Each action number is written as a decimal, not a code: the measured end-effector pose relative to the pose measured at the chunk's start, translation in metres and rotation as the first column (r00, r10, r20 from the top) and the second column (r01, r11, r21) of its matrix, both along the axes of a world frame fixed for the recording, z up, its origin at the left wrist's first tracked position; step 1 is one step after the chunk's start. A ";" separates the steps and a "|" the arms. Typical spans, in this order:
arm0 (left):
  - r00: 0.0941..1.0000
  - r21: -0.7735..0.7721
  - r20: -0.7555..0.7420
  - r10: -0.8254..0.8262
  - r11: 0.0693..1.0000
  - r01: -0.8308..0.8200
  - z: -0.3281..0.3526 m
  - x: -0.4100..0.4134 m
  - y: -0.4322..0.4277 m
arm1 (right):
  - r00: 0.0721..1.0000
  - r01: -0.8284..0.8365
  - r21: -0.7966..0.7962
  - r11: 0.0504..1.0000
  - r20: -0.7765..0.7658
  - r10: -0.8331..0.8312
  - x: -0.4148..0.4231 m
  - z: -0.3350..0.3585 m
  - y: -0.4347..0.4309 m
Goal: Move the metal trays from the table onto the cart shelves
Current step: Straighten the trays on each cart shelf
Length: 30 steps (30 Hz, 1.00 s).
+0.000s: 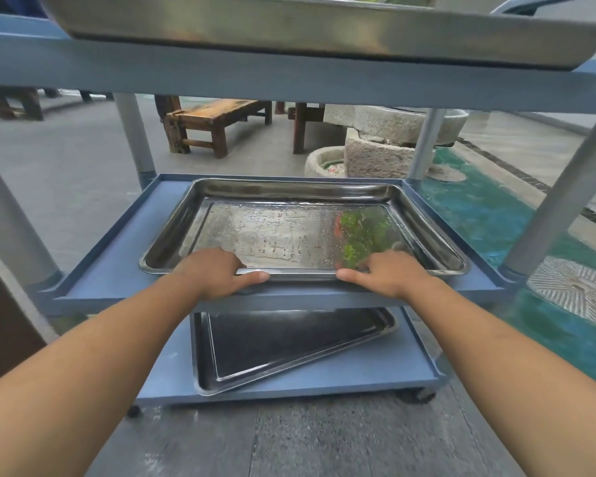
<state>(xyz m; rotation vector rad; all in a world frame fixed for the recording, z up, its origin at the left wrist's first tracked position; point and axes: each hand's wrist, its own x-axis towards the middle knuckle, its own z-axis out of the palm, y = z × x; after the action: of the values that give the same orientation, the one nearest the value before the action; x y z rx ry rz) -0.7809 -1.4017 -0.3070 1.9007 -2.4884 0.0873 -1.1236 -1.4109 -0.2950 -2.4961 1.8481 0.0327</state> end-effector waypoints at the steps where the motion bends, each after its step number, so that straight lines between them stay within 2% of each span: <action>1: 1.000 -0.001 0.005 -0.007 1.000 0.007 -0.001 0.001 0.002 | 1.000 0.006 0.022 1.000 -0.012 -0.006 0.001 0.000 0.003; 6: 1.000 0.006 0.010 -0.012 1.000 0.012 -0.002 0.003 0.014 | 0.999 0.012 0.082 0.997 -0.037 -0.009 0.004 0.003 0.013; 14: 0.999 -0.010 0.036 -0.003 1.000 0.004 0.004 -0.002 0.030 | 1.000 0.010 0.082 0.997 -0.003 -0.009 0.003 0.006 0.026; 21: 0.999 -0.004 0.040 0.006 1.000 -0.006 0.002 -0.003 0.029 | 0.999 0.051 0.035 0.998 -0.015 -0.050 0.004 0.005 0.027; 30: 0.999 -0.050 0.027 0.019 0.999 -0.018 0.002 -0.004 0.033 | 0.995 0.087 -0.101 0.991 -0.034 -0.091 0.006 -0.006 0.029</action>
<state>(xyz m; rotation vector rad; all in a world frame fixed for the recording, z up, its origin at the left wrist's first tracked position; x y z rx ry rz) -0.7852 -1.3684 -0.3048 1.9164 -2.4615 0.1757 -1.1179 -1.3815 -0.3010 -2.4902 2.0229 -0.0146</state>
